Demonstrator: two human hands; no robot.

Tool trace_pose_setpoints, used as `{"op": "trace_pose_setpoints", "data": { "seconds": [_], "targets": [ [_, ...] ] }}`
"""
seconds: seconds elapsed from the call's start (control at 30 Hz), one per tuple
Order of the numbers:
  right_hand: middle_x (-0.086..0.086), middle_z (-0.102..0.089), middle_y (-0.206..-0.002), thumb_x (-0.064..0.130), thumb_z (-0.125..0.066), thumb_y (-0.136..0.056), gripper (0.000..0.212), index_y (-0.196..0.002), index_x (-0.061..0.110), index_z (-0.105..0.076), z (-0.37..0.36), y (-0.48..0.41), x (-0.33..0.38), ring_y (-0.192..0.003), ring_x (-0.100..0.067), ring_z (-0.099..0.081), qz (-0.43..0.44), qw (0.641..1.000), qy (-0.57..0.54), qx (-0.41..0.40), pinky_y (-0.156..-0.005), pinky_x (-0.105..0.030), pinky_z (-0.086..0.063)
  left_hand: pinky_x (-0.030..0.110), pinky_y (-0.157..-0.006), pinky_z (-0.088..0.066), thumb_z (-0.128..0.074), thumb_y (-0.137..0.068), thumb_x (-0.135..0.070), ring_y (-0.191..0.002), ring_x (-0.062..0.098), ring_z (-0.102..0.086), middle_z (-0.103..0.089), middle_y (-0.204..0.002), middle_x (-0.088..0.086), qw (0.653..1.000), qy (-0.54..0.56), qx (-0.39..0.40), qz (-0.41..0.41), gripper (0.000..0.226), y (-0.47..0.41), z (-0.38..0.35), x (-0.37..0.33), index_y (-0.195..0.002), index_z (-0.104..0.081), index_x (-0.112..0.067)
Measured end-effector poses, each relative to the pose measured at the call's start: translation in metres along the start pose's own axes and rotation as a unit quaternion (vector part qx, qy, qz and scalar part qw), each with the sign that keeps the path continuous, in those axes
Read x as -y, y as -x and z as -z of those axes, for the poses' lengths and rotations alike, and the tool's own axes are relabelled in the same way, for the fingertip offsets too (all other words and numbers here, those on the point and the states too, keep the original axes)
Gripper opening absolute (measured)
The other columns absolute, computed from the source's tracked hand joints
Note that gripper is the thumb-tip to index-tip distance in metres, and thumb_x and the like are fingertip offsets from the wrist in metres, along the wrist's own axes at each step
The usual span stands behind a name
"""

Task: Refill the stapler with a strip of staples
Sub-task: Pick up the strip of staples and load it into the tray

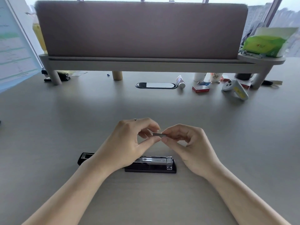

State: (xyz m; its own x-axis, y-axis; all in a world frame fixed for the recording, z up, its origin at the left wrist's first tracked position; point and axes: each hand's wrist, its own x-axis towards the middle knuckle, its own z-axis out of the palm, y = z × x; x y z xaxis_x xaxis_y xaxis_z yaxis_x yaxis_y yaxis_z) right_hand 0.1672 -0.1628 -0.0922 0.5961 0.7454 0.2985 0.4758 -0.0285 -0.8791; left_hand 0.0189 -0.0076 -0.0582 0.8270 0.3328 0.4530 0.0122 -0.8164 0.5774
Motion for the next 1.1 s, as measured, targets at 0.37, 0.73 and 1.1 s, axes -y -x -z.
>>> {"op": "trace_pose_setpoints", "data": {
  "seconds": [0.37,0.73,1.1],
  "targets": [
    [0.008,-0.085,-0.087,0.015,-0.085,-0.086,0.01,-0.088,0.023,-0.081,-0.001,0.003,0.009,-0.083,-0.011,-0.078,0.03,0.999,-0.019,-0.024,-0.089,-0.04,-0.062,0.02,-0.081,-0.06,-0.083,-0.089,-0.022,-0.078,0.0,-0.078,-0.083,-0.08,-0.017,0.991,0.088,0.004,0.101,0.004,0.001,0.007,-0.005,-0.085,-0.083,-0.024],
    [0.002,-0.085,-0.079,0.016,-0.08,-0.09,0.009,-0.082,0.018,-0.079,-0.001,0.004,0.015,-0.074,-0.009,-0.077,-0.007,0.996,-0.09,-0.013,-0.088,-0.051,-0.06,0.001,-0.077,-0.047,-0.083,-0.088,-0.02,-0.085,0.001,-0.075,-0.078,-0.074,-0.015,0.999,-0.013,-0.047,-0.018,0.002,0.01,0.005,-0.009,-0.086,-0.083,-0.02],
    [-0.002,-0.084,-0.093,0.008,-0.086,-0.083,0.011,-0.088,0.014,-0.078,0.02,0.006,0.018,-0.087,-0.012,-0.074,0.006,0.992,-0.094,0.086,-0.08,-0.023,-0.057,0.031,-0.088,-0.064,-0.088,-0.082,-0.012,-0.082,0.015,-0.081,-0.084,-0.084,-0.003,0.991,0.12,0.028,0.049,0.008,0.014,0.015,-0.007,-0.086,-0.082,-0.015]
  ]
}}
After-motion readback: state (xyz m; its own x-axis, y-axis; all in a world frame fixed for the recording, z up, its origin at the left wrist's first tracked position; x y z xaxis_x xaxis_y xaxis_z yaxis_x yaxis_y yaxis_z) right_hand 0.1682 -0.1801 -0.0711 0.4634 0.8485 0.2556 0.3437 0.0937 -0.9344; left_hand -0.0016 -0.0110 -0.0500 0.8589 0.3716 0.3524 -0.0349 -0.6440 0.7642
